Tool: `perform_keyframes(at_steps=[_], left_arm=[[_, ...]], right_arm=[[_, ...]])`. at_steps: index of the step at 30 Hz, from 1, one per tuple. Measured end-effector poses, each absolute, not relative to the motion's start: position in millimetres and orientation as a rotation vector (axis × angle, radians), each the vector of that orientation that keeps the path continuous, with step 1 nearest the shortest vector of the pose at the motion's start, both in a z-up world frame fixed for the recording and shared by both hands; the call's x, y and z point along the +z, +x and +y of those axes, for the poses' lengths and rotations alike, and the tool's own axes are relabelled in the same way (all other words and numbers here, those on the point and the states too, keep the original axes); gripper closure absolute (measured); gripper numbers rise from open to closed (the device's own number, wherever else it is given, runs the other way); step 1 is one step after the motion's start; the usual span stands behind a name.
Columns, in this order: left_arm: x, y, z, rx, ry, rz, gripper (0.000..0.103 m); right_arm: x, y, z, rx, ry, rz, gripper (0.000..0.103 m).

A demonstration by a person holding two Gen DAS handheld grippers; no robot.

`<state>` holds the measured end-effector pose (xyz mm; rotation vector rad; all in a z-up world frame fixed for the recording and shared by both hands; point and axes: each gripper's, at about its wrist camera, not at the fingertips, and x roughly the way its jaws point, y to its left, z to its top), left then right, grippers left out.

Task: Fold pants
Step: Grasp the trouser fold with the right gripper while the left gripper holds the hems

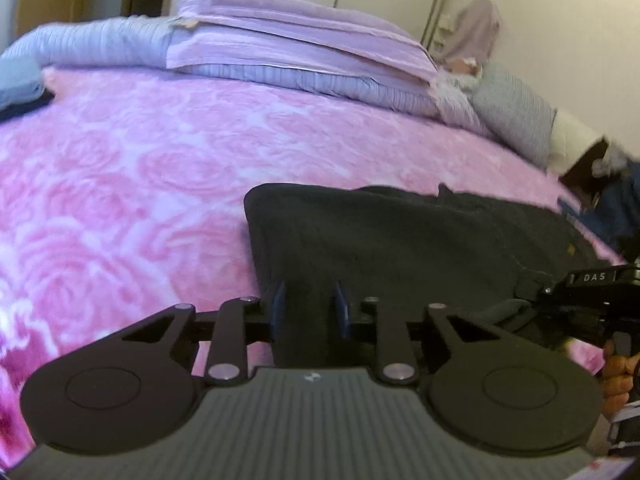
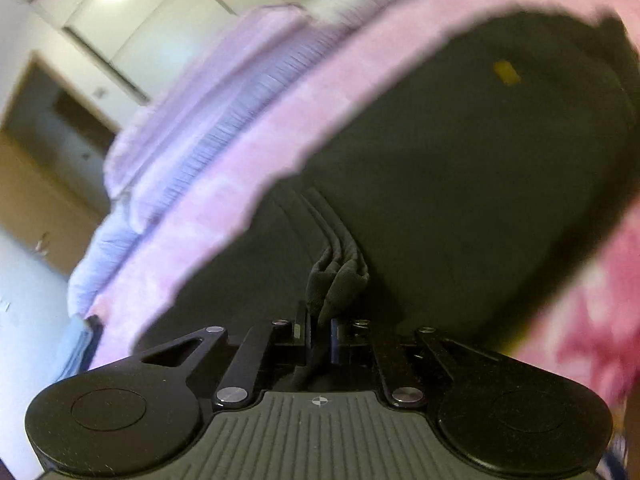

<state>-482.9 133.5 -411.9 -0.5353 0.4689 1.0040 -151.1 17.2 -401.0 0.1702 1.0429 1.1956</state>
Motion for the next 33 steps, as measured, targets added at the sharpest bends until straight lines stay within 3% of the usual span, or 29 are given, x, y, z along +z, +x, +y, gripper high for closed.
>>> perform_keyframes(at_steps=[7,10,11,13,16,23,27,33], left_arm=[[-409.3,-479.3,136.7,0.997,-0.508,0.540,0.080],[-399.4,-480.9,143.4,0.998,-0.525,0.552,0.081],[-395.5,-482.5,146.6,1.005,-0.525,0.548,0.081],[-386.7,-485.1,154.9,1.021,-0.513,0.535,0.081],[-378.1,-480.7,170.4,1.023,-0.486,0.518,0.081],[-395.8,-445.2,213.7,1.025,-0.459,0.530,0.082],[-422.8,-431.2,228.2,1.045,-0.457,0.617,0.083],[-406.3,-440.5,213.4,1.061,-0.495,0.613,0.084]], right_arm=[[-400.8,-181.0,27.2,1.232,-0.040,0.926,0.095],[-383.7,-172.5,26.5,1.237,-0.143,0.957,0.081],[-375.4,-170.0,23.7,1.203,-0.160,0.940,0.073],[-359.3,-172.2,22.6,1.133,-0.203,0.827,0.068],[-346.6,-176.8,34.3,1.181,-0.256,0.653,0.068],[-379.9,-192.0,109.1,1.396,-0.348,0.513,0.085],[-419.0,-188.8,143.1,1.390,-0.492,0.536,0.088],[-392.1,-177.4,113.7,1.372,-0.447,0.621,0.088]])
